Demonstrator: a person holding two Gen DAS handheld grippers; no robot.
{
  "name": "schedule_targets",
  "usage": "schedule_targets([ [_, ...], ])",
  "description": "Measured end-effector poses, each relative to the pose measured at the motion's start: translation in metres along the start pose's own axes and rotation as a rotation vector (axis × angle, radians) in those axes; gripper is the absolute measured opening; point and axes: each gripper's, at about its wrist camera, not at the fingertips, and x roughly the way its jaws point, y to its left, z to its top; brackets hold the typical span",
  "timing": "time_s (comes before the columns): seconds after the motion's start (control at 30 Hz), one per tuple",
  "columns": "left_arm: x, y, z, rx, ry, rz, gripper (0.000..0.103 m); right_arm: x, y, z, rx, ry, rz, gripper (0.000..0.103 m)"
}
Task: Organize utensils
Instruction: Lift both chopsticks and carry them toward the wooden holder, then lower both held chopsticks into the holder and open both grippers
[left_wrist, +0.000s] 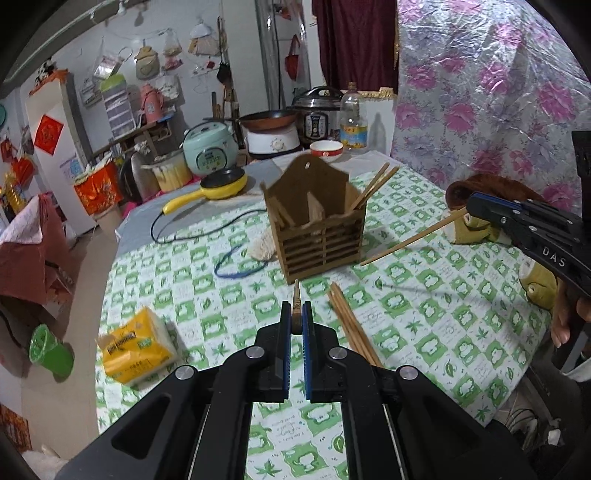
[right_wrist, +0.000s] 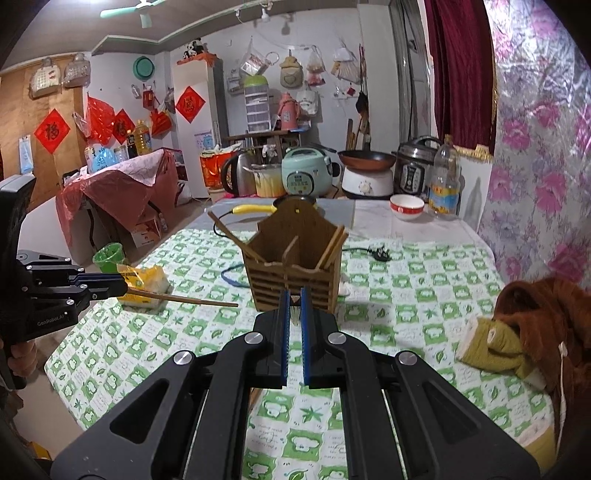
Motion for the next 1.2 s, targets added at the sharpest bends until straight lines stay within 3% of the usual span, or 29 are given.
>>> schedule_targets([
  [0.67,-0.006,-0.001,0.081,-0.007,-0.086,-0.030,0.006,-0.005,0.009,0.070,-0.045,-0.103,0.023,0.007],
  [1.2,0.076,0.012,0.102,-0.041,0.008,-0.012,0.006,0.053,-0.008,0.081,-0.022,-0.057,-0.022,0.007],
])
